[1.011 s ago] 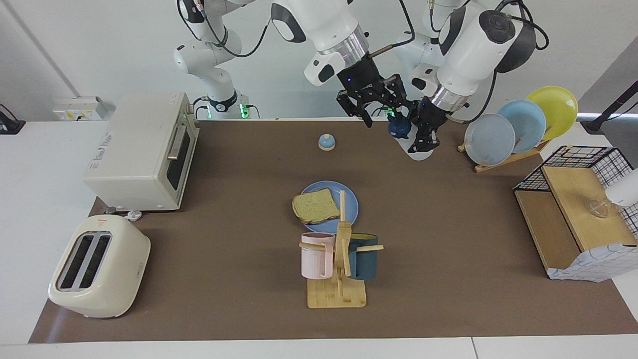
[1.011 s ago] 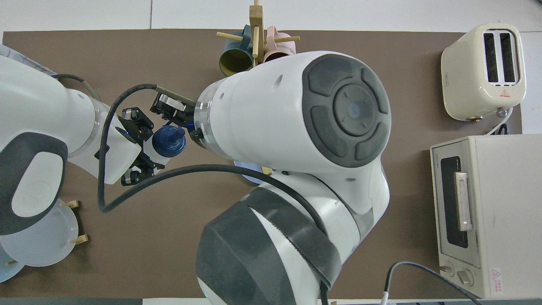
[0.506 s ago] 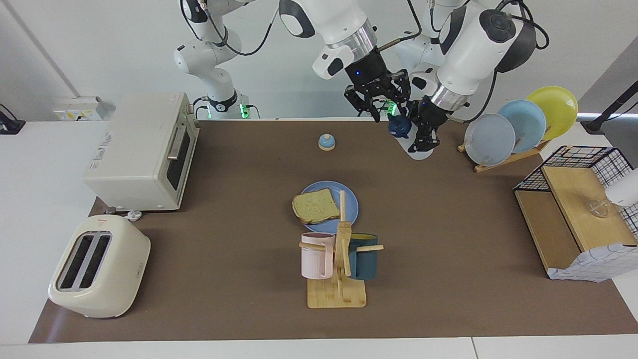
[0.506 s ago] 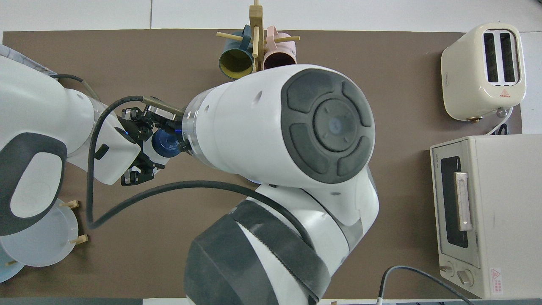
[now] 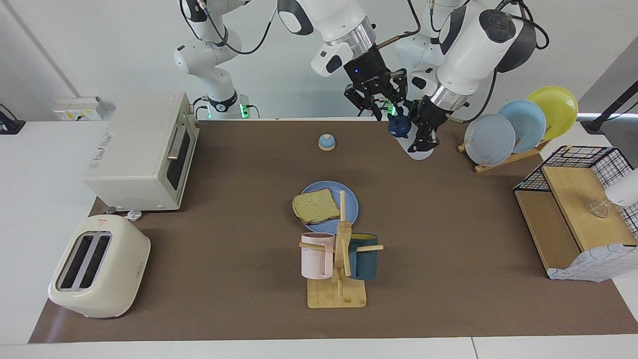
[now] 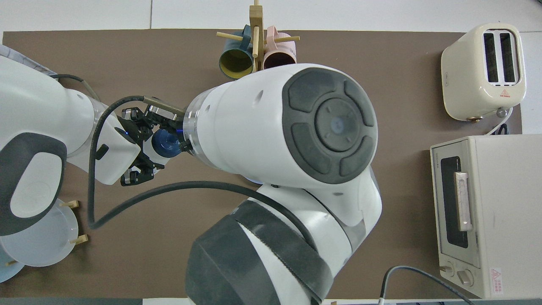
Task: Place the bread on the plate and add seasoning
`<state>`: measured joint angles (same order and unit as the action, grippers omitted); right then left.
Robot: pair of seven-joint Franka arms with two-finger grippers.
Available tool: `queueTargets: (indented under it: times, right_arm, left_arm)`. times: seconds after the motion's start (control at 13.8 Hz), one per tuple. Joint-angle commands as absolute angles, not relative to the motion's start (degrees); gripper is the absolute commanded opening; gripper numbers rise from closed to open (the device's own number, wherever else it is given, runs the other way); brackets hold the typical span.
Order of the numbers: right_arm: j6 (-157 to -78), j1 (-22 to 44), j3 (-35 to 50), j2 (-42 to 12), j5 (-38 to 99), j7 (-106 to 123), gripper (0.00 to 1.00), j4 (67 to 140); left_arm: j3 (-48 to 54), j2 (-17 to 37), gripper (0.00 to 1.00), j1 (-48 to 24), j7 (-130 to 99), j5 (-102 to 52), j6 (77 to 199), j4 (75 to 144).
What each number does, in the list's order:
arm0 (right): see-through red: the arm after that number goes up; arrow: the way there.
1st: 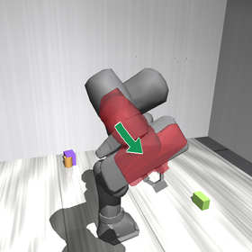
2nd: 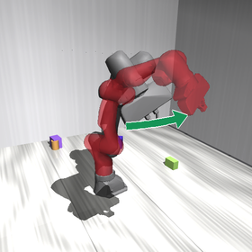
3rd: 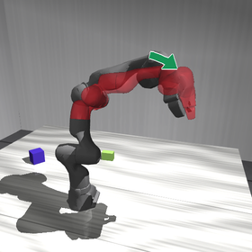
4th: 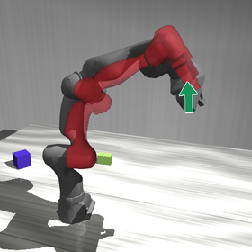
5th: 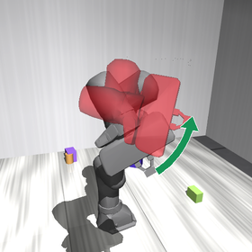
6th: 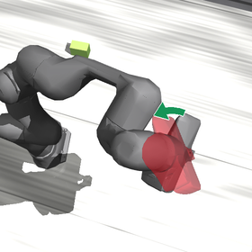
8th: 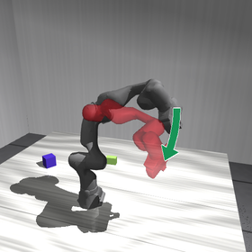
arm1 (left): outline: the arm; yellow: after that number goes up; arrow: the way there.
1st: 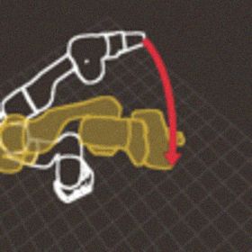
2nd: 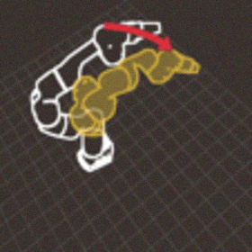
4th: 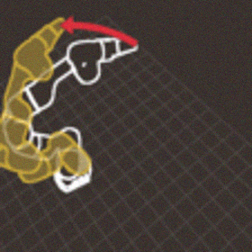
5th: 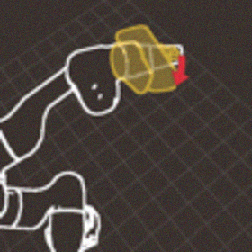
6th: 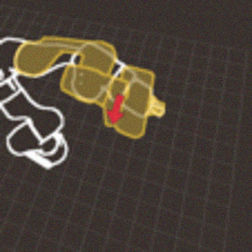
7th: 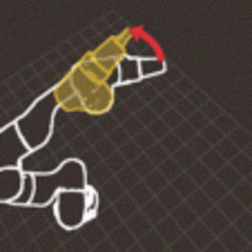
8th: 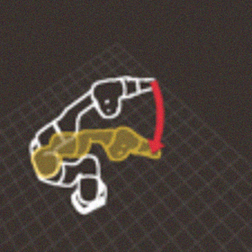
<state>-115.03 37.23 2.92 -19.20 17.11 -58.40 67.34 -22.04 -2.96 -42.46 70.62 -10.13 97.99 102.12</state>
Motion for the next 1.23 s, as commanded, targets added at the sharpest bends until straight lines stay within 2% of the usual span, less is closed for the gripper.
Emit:
queueTargets:
  times: [0.0,0.36,1.01,1.16]
  right_arm:
    - [-114.1,37.3,3.0,-19.0,15.4,-60.0,0.52,66.9]
    - [-114.1,37.4,3.0,-18.9,15.1,-60.0,0.45,67.1]
    - [-114.6,37.5,3.1,-18.0,14.9,-59.6,0.39,68.9]
    - [-114.6,37.6,3.0,-18.0,14.9,-59.6,0.30,68.9]
  left_arm:
    - [-22.1,-3.8,0.00,-42.7,71.3,-9.4,96.8,102.1]
    - [-22.1,-3.9,0.00,-42.7,71.3,-9.4,96.9,102.3]
    - [-22.1,-4.3,0.00,-42.9,71.3,-9.4,96.9,102.9]
    - [-22.1,-4.3,0.00,-42.9,71.3,-9.4,97.1,103.0]
